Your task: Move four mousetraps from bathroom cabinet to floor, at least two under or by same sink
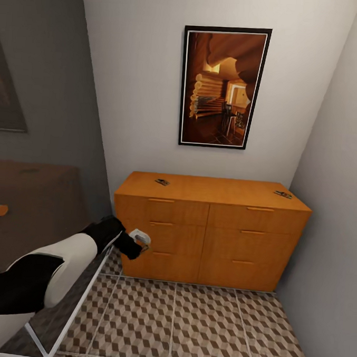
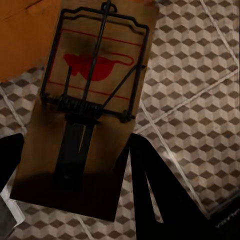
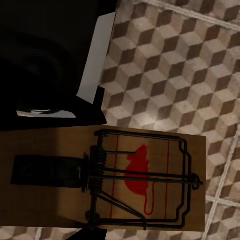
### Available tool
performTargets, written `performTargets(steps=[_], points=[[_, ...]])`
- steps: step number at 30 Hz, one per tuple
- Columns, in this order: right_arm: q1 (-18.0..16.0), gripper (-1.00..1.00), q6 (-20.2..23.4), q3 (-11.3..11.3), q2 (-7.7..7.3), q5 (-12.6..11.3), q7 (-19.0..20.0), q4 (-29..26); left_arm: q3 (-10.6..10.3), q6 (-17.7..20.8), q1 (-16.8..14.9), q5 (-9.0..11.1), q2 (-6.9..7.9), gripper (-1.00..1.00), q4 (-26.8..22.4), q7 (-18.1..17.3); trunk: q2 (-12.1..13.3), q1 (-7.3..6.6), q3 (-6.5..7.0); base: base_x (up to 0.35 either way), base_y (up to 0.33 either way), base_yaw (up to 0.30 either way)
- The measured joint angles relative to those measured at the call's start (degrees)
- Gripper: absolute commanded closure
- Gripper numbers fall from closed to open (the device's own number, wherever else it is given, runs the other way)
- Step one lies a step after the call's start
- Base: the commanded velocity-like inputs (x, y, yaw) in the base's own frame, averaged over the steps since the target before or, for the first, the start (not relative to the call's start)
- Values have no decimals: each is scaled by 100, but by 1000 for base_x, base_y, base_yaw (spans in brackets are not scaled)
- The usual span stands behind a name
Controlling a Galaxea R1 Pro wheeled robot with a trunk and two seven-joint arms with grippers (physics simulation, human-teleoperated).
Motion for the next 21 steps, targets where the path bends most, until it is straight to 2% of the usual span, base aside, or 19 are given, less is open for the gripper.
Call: performTargets(steps=[4, 8, 9, 11, 17, 21], points=[[2, 100, 6, 1, 4, 0, 1, 0, -11, -109, 311, -6, -88, 100, 2, 52, 0, 0, -1, 0, 0, 0], [1, 100, 8, 1, 4, 0, 1, 0, -7, -301, 592, -12, -95, 100, 3, 55, 0, 0, 0, 0, 0, 0], [0, 100, 10, -3, 4, -1, -2, -2, -10, -622, 789, -12, -99, 100, 37, 57, 0, 0, -1, 0, 0, 0], [-25, 100, 15, -41, 3, -22, -6, -27, -1, -980, 1024, -6, -180, 100, 247, 55, 0, 0, -1, 0, 0, 0], [-103, 100, 17, -47, 4, -26, -6, -48, -3, -1885, 1272, -10, -207, 100, 697, 46, 0, 0, 0, 0, 0, 0], [-150, 100, 17, -47, 4, -26, -1, -121, -17, -2143, 1550, -14, -203, 100, 787, 46, 0, 0, 0, 0, 0, 0]])
